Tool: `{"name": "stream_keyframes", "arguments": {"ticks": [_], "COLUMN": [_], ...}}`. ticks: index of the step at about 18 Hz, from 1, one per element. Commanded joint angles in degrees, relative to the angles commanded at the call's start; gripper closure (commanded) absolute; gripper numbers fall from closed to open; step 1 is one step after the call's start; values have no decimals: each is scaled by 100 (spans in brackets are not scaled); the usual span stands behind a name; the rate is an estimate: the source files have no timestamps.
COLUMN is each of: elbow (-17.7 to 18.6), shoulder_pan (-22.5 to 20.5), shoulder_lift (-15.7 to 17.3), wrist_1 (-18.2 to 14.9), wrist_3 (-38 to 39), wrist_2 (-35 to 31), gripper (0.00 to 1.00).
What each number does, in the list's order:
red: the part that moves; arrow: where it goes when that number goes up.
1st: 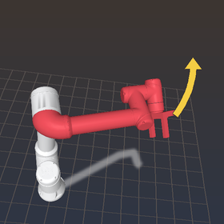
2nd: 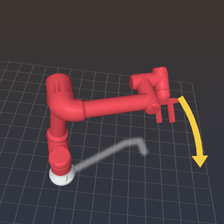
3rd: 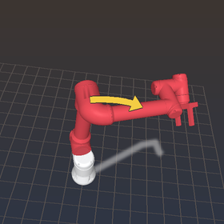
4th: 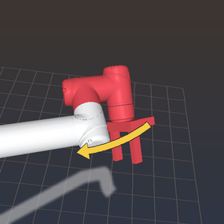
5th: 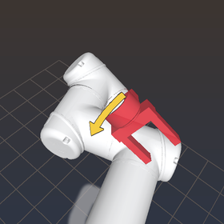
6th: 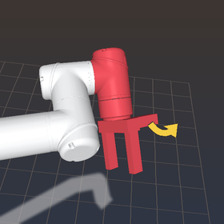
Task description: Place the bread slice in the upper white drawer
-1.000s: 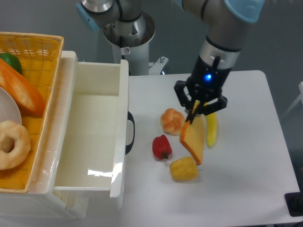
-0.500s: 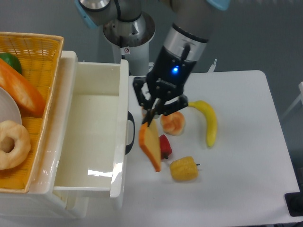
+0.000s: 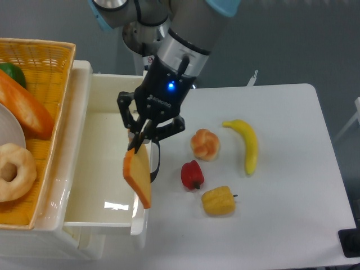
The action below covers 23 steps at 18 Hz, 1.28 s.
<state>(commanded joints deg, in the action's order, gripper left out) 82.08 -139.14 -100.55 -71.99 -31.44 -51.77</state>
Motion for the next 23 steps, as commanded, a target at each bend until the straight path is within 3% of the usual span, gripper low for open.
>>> {"name": "stream_keyframes", "arguments": {"ticks": [1, 3, 13, 18, 23], "elbow": [132, 212, 221, 282, 466], "shoulder_pan": [35, 45, -219, -403, -702], "shoulder_lift": [26, 79, 79, 53, 18], "wrist_1": [44, 80, 88, 106, 80], "wrist_3": [-211, -598, -662, -1021, -2205], "wrist_2": [-9, -9, -53, -1062, -2178], "gripper": [57, 0, 0, 0, 0]}}
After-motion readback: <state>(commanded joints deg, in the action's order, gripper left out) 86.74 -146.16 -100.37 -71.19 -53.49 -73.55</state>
